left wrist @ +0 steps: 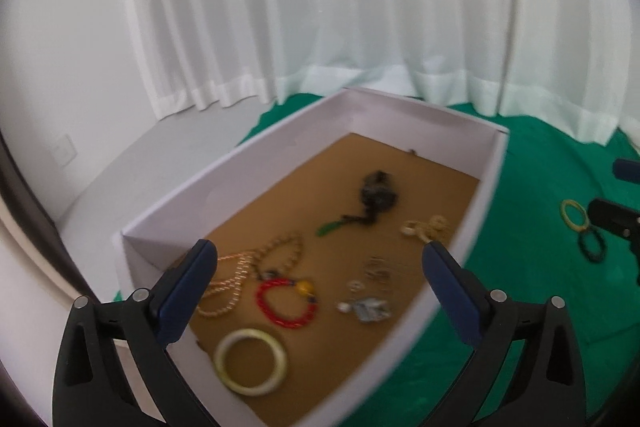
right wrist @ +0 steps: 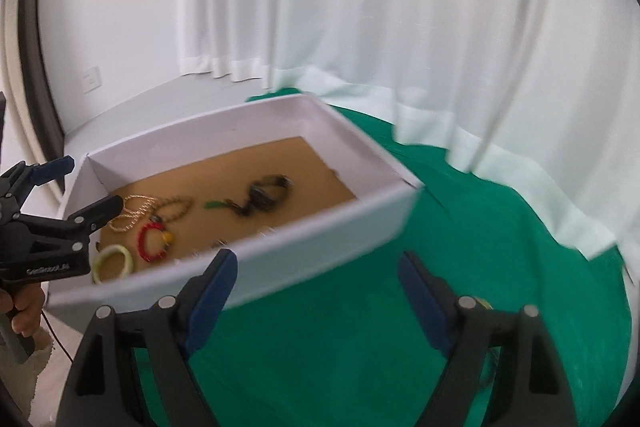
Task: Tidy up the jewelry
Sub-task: 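Withdraw both open tools from the box back over the cloth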
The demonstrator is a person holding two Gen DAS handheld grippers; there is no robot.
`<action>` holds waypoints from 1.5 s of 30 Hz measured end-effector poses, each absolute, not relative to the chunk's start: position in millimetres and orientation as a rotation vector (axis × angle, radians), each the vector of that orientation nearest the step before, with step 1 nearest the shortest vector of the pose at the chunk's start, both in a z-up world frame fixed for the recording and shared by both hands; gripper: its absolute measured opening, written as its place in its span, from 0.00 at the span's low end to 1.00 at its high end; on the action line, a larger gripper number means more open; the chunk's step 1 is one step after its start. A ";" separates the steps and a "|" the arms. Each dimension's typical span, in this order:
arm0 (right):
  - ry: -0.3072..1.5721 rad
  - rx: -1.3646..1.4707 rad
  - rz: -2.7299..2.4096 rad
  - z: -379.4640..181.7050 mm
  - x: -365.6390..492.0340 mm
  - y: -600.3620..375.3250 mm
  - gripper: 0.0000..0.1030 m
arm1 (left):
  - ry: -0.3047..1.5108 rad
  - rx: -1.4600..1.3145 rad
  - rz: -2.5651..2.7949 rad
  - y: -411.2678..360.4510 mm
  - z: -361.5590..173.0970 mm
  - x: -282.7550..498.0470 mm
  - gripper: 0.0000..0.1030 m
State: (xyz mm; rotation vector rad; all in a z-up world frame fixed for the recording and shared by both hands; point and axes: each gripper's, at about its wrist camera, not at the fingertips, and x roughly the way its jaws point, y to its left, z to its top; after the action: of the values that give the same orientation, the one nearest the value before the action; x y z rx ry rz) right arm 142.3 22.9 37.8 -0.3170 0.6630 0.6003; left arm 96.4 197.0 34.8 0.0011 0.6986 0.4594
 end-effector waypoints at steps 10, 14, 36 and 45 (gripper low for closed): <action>0.666 -0.229 0.455 25.0 124.3 -72.0 0.82 | 0.703 0.008 0.362 132.6 36.5 101.7 0.99; 0.685 -0.188 0.366 5.6 118.7 -114.0 0.82 | 0.754 -0.023 0.308 116.9 19.2 104.0 0.99; 0.946 -0.086 0.098 -119.0 119.5 -212.9 0.82 | 1.008 0.098 0.200 41.2 -106.9 134.7 1.00; 0.876 -0.084 0.098 -124.9 106.1 -215.6 0.83 | 0.996 0.083 0.053 10.3 -67.0 168.4 0.99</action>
State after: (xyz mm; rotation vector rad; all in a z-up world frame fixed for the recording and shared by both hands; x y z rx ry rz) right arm 106.1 -215.6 -124.9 -0.0841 0.8757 0.0984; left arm 168.4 10.3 -67.0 0.0829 0.9959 0.0526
